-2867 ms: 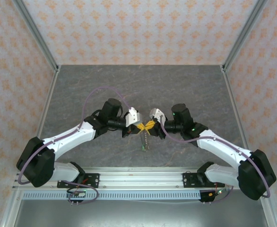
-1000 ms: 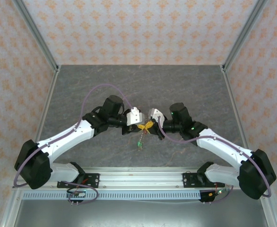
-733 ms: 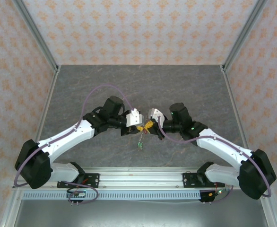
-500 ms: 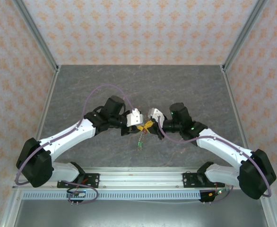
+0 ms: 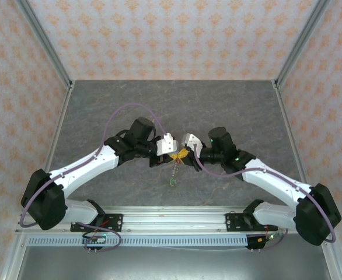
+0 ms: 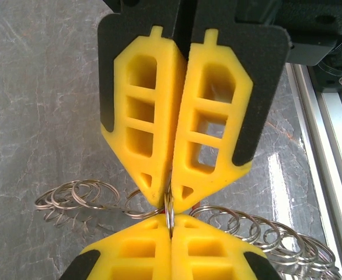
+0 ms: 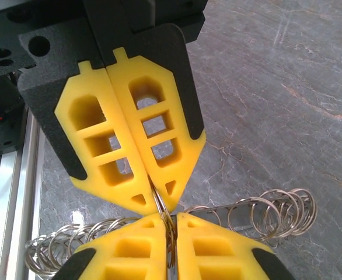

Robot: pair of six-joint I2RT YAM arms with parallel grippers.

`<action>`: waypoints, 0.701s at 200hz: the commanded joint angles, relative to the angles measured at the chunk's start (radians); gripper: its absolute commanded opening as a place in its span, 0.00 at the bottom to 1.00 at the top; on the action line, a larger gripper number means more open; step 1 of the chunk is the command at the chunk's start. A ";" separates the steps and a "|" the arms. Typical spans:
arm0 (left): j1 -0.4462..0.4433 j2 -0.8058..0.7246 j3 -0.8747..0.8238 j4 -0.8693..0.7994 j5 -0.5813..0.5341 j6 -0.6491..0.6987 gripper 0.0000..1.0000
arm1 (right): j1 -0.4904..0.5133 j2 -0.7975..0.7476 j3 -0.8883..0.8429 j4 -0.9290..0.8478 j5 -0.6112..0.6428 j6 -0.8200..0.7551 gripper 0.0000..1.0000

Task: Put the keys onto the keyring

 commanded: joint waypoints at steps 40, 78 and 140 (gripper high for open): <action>0.057 -0.012 0.000 0.165 0.266 -0.101 0.00 | -0.038 -0.036 -0.090 0.154 -0.063 0.093 0.18; 0.066 0.011 0.005 0.153 0.331 -0.079 0.00 | -0.063 -0.028 -0.120 0.259 -0.104 0.141 0.18; 0.061 0.000 -0.004 0.116 0.231 -0.053 0.03 | -0.069 -0.029 -0.091 0.261 -0.116 0.145 0.00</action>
